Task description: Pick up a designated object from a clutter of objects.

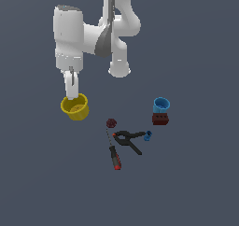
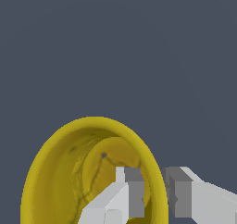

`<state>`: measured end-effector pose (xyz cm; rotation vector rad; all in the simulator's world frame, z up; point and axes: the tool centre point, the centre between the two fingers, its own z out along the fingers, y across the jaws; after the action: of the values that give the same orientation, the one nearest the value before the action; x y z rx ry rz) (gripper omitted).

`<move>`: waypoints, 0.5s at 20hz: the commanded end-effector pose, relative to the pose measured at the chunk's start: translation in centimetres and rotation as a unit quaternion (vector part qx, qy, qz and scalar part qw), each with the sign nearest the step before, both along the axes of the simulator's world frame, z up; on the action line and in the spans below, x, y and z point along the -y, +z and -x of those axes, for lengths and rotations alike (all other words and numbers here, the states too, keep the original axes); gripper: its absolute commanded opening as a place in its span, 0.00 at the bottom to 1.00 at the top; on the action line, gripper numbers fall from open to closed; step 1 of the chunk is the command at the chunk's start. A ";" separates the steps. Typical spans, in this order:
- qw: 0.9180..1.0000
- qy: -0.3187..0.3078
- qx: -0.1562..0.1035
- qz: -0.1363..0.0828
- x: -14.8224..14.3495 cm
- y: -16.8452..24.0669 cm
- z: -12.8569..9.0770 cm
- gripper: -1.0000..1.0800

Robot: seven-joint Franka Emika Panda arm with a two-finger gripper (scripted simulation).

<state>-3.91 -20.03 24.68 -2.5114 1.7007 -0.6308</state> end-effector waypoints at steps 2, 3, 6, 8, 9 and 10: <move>1.000 0.000 0.001 0.001 1.1 3.1 1.3 0.00; 1.000 0.000 0.001 0.001 1.4 4.0 1.6 0.00; 1.000 0.000 0.001 0.001 2.3 6.8 2.8 0.00; 1.000 0.000 0.001 0.001 2.9 8.5 3.5 0.00; 1.000 0.000 0.001 0.001 3.2 9.4 3.8 0.00; 1.000 0.000 0.001 0.001 3.5 10.2 4.2 0.00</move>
<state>-7.53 -23.07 33.46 -2.5117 1.7021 -0.6334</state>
